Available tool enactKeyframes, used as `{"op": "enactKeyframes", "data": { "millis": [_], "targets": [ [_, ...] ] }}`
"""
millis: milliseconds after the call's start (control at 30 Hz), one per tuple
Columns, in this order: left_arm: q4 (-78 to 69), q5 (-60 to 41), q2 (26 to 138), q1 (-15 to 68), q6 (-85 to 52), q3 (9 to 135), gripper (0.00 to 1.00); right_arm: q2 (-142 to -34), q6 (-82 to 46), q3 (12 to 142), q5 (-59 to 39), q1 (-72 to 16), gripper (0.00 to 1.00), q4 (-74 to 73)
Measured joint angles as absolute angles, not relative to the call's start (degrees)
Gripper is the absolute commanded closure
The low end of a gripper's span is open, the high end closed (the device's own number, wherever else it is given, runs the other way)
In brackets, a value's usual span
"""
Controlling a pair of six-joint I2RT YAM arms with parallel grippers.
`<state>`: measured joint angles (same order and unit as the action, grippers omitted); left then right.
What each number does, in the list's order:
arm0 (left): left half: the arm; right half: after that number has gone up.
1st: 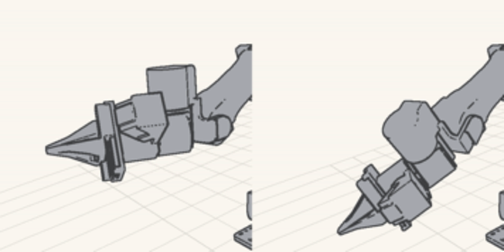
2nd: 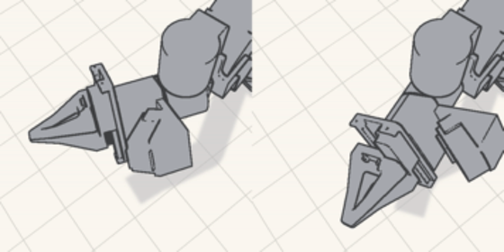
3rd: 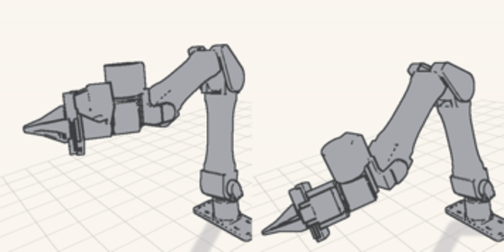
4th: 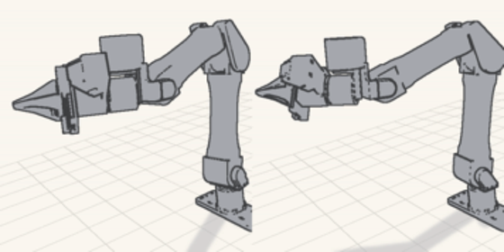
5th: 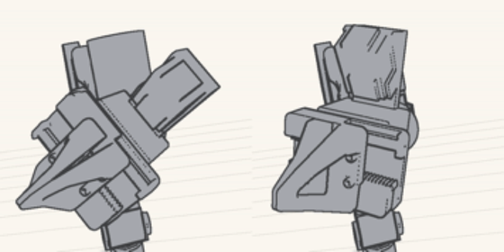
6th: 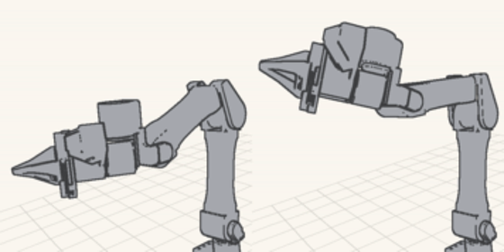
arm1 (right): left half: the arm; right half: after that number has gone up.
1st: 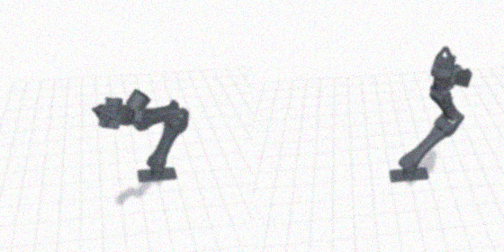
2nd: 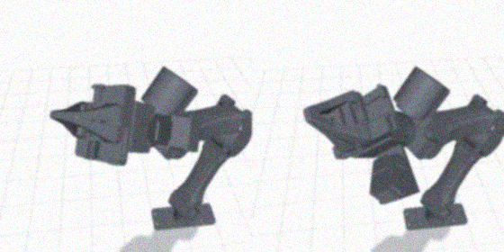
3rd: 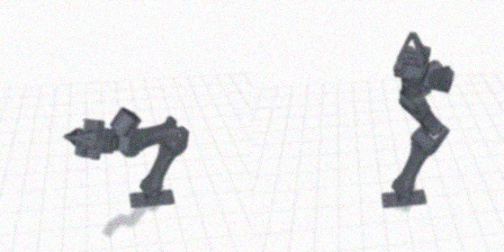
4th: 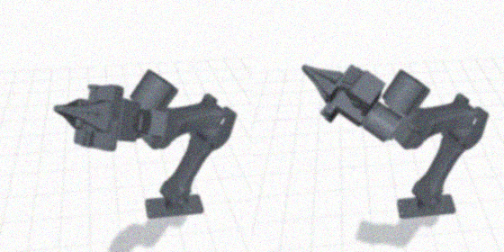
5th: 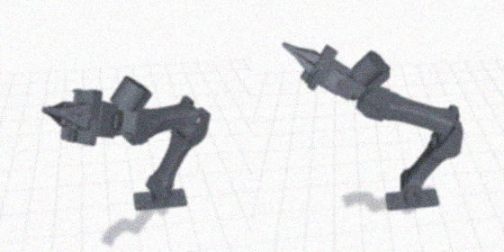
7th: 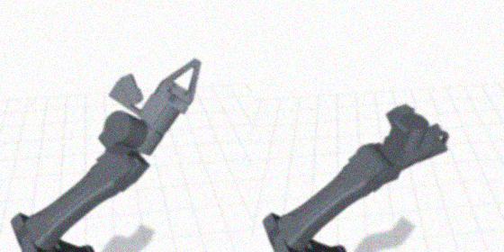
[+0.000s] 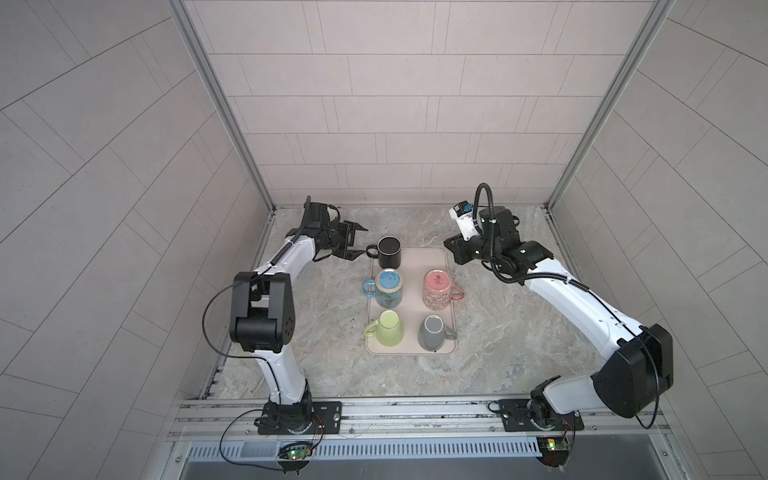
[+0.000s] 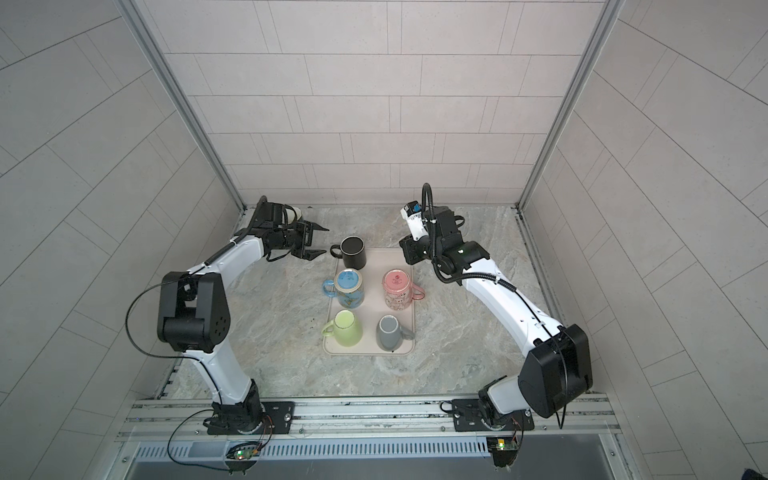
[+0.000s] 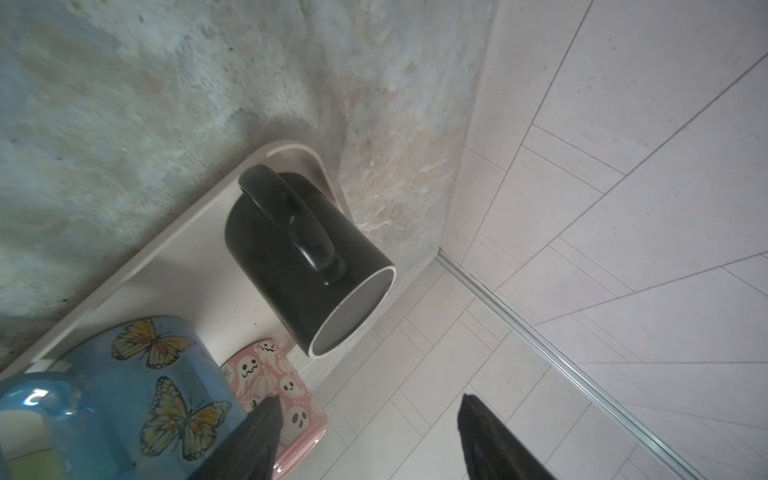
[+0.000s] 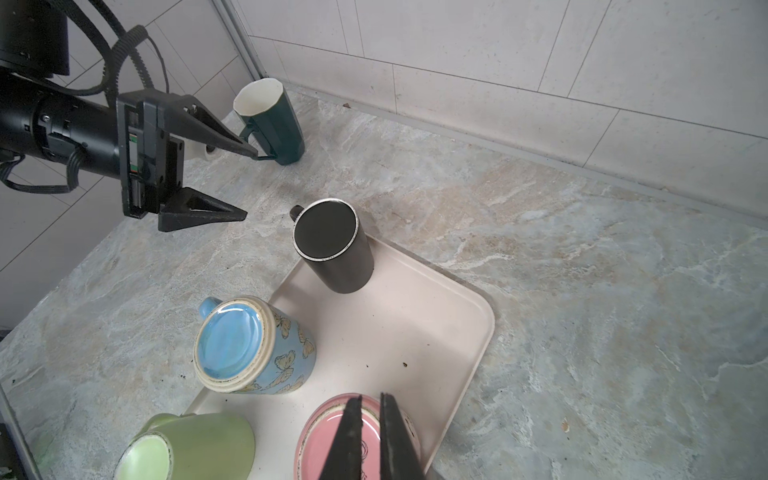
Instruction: Turn the mug right side up
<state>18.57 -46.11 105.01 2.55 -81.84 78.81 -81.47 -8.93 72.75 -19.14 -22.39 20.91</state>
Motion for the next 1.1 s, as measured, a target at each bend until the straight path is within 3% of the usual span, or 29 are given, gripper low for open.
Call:
{"op": "enactKeyframes", "data": {
  "millis": [533,1100],
  "targets": [
    [34.22,-42.46,115.07,5.08,-77.52,94.28,0.27,-83.64,-9.72,72.75,-21.15,-19.51,0.9,22.44],
    [39.4,-40.36,123.02,6.04,-76.88,102.54,0.27,-83.64,-11.03,72.66,-23.18,-18.61,0.9,22.48]
  ]
}}
